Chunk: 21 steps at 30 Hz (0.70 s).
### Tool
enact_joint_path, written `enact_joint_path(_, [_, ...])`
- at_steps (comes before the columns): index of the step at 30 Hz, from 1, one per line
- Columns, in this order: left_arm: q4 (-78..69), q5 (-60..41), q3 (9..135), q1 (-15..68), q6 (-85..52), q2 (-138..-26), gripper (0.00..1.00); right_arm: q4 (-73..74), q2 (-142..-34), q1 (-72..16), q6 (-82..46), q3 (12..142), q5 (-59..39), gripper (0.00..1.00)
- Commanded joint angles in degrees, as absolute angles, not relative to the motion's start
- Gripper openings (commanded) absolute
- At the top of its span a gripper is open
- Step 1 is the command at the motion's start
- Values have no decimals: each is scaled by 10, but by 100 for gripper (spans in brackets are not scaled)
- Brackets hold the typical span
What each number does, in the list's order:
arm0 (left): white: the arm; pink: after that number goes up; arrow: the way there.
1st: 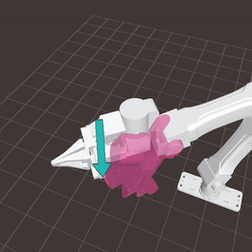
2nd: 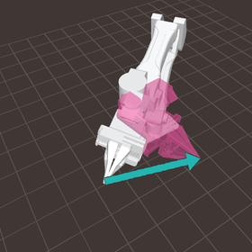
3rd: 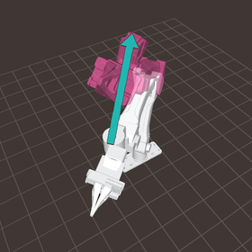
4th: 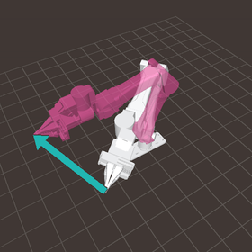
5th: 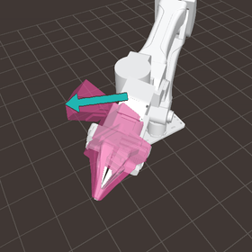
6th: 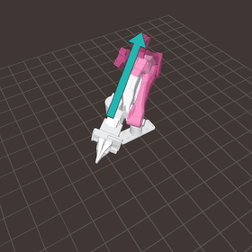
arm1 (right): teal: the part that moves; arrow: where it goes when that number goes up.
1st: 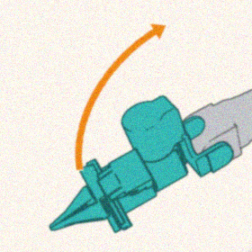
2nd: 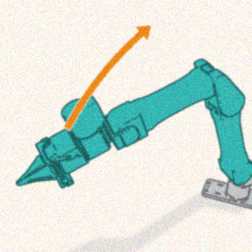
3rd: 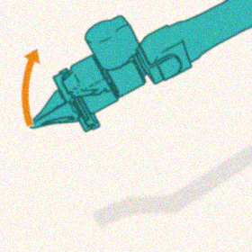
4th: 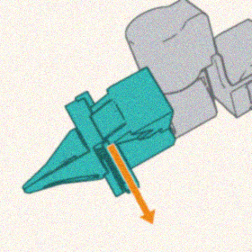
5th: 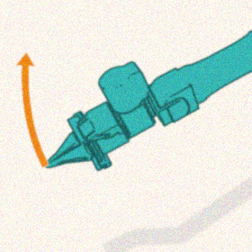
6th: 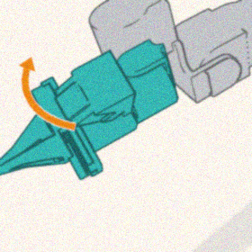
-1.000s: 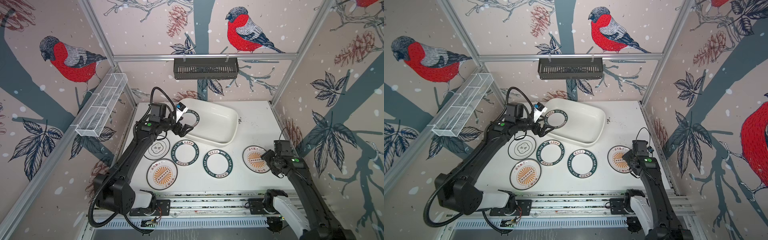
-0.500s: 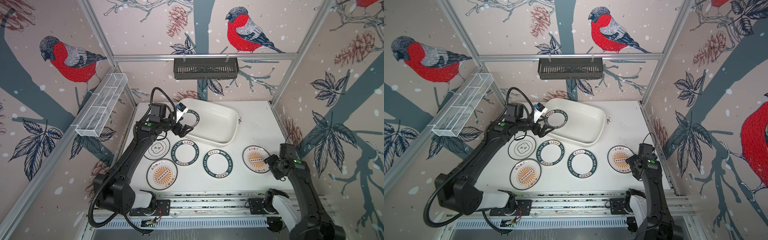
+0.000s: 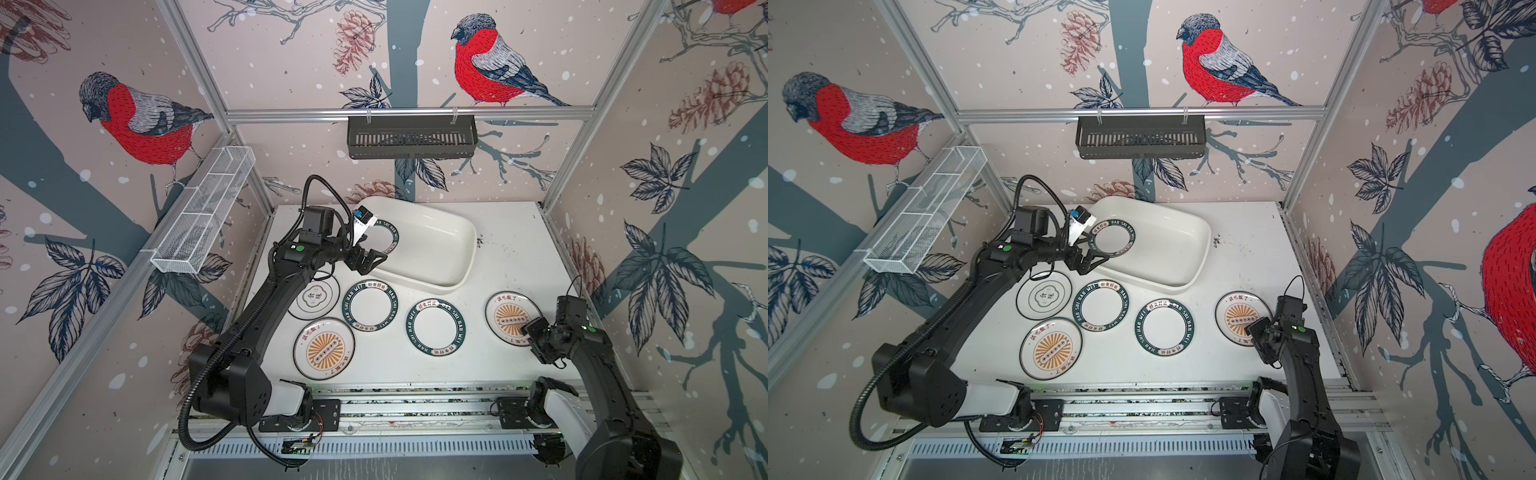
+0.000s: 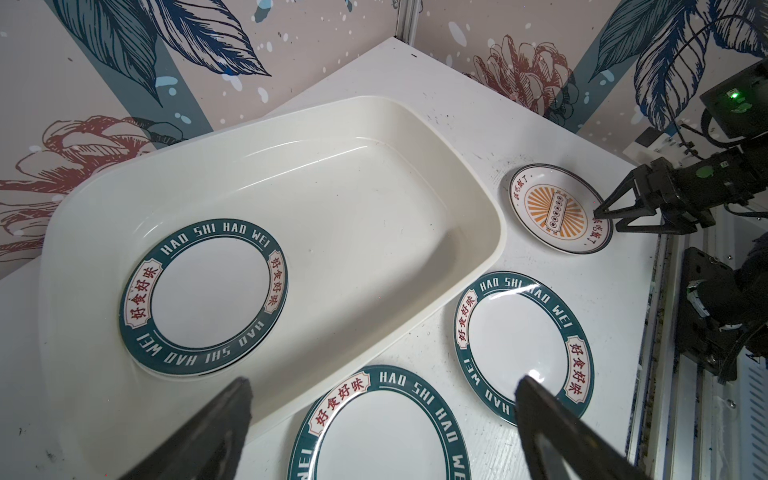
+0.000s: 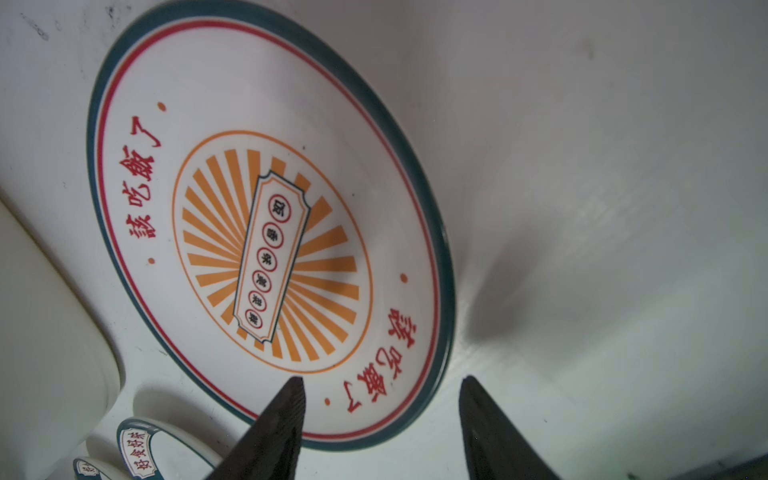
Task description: Place the plates into the plastic bin on the countertop
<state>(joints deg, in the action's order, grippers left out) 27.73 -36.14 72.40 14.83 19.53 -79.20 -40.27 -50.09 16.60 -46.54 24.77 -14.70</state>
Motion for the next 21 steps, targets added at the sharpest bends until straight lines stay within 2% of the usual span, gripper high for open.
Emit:
enact_joint_path(1, [280,-368,723,149,207,-794,97,-379,-494,170,-454,240,-174,59])
enact_joint_path(21, [281,-366,736,150,198,-810,98,-295,-495,217,-437,198,-245,50])
